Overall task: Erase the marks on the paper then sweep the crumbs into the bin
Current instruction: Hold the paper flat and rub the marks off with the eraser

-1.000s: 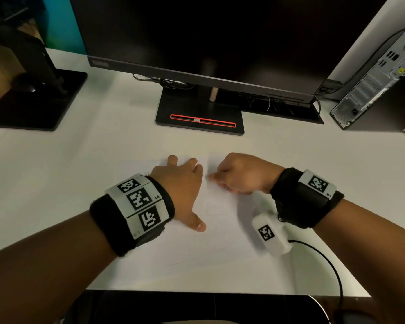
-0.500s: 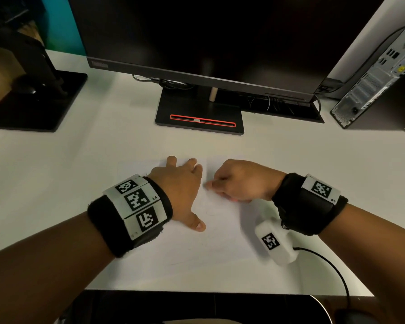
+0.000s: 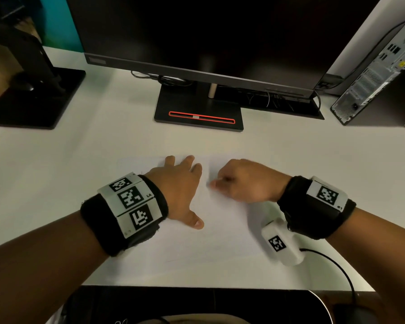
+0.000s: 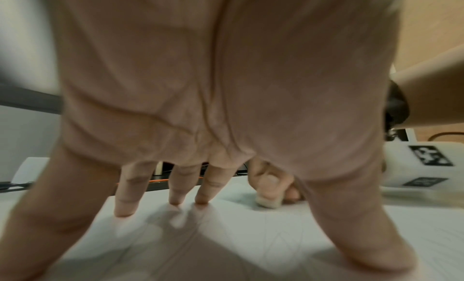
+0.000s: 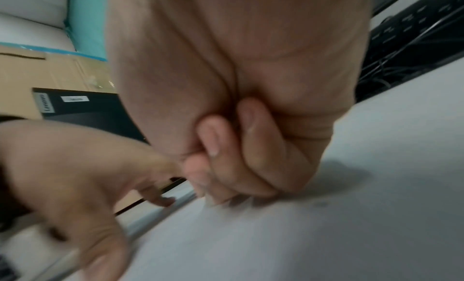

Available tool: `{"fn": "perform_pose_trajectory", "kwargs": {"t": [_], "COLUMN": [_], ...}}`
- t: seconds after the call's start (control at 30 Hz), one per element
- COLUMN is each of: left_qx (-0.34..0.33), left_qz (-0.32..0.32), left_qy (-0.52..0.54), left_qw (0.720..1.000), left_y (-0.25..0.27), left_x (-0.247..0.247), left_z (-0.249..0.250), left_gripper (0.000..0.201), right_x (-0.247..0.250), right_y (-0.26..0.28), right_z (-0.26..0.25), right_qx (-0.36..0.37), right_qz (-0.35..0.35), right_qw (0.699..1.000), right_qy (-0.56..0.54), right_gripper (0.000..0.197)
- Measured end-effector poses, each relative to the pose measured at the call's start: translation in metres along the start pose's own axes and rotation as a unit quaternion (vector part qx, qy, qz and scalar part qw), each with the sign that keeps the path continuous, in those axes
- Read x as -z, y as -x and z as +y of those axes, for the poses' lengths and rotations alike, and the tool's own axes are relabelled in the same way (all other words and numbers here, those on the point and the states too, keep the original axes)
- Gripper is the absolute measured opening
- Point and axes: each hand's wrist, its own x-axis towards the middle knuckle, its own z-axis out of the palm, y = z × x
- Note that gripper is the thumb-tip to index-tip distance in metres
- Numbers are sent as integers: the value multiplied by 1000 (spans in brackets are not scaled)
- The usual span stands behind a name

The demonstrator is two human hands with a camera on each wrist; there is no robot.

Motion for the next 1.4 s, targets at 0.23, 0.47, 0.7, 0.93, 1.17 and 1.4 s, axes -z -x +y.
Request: {"fn": "perform_pose_trajectory", "kwargs": {"t": [0.23, 0.47, 0.7, 0.93, 1.17, 1.4], "left_qx": [-1, 0, 0, 0, 0, 0], "left_qz": [1, -3, -3, -6, -10, -9], "left_qy": [0, 5, 8, 3, 8, 5], "left_qw": [1000, 1000, 1000, 1000, 1000, 1000], "left_y": [-1, -3, -4, -3, -1, -2], "left_x": [-1, -1, -2, -1, 0, -1], "left_z": [0, 0, 0, -1, -1, 0], "left_gripper": [128, 130, 129, 130, 130, 130], "right_x": [1, 3, -10, -15, -13, -8], "right_y": [2, 3, 15, 24, 26, 28], "right_z": [4, 8, -1, -5, 2, 6], "right_qx": [2, -14, 10, 16, 8, -24], "right_qz": [15, -4, -41, -28, 0, 11], "right_qw": [1000, 1000, 999, 999, 1000, 1000], "right_qy": [-8, -20, -16, -6, -1, -17], "right_gripper": [55, 54, 54, 52, 52, 50]}}
